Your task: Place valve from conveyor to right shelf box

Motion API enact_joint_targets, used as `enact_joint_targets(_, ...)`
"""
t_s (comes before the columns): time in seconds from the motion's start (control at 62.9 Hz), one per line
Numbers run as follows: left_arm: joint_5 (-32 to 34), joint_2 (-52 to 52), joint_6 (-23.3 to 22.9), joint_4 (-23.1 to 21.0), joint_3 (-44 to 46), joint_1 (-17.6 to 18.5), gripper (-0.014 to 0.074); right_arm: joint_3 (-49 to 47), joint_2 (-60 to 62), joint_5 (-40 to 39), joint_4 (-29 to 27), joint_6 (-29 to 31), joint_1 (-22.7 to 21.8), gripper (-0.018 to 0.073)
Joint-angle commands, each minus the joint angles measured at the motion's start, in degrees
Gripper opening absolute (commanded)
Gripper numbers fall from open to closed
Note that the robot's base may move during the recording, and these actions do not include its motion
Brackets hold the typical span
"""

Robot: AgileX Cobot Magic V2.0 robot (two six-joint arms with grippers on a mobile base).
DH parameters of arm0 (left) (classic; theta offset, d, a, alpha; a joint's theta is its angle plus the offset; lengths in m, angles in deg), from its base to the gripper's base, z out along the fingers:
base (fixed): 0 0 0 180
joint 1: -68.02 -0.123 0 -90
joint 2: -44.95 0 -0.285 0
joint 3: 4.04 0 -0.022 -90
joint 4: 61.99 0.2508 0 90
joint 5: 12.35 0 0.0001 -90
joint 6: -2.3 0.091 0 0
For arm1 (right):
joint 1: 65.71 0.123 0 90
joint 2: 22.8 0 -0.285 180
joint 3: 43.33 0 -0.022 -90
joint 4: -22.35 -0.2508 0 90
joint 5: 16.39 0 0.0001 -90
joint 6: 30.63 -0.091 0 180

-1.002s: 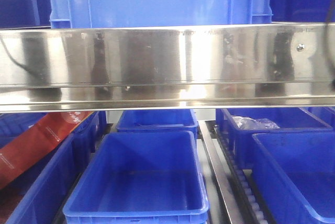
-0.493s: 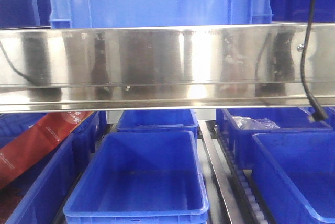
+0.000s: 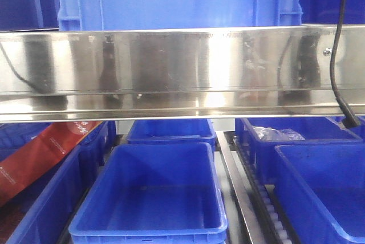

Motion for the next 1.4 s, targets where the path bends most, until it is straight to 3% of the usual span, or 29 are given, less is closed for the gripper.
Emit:
enact_joint_targets(0.0,0.7,1.2,-0.2,1.2,0.4,0.3,-0.0111,-0.5,0.8,-0.7,0.0,0.2,-0.2,-0.0153)
enact_joint_targets(0.159,-3.6,3.5,-8.4,2.3,0.3,-1.8,-0.0111,-0.5,2.7,3.3,0.0,-0.8,-2.3,-0.0168)
enact_joint_targets(0.429,3.4,13.1,-9.6,1.8,-7.4,-4.1,-0.0111,4.4,10.4,2.4,0.4,-0.8,-4.3,-0.0168)
enact_joint_targets(0.7,18.4,27.3,-9.6,0.9,-30.2,-4.1,-0.0111,26.6,24.1,-11.1,0.4,-0.8,-4.3,-0.0168)
enact_joint_targets(0.954,37.5,44.8,-9.6,-1.6,-56.6,-4.1,-0.0111,49.6,40.7,-26.5,0.4,-0.8,-4.3,-0.0168)
enact_joint_targets(1.145,36.9,57.4,-9.6,-2.5,-69.9,-4.1,-0.0111,62.2,52.6,-26.9,0.4,-0.8,-4.3,-0.0168)
enact_joint_targets(1.384,36.9,71.2,-9.6,-2.5,-78.3,-4.3,-0.0111,71.8,66.5,-23.3,0.4,-0.8,-4.3,-0.0168)
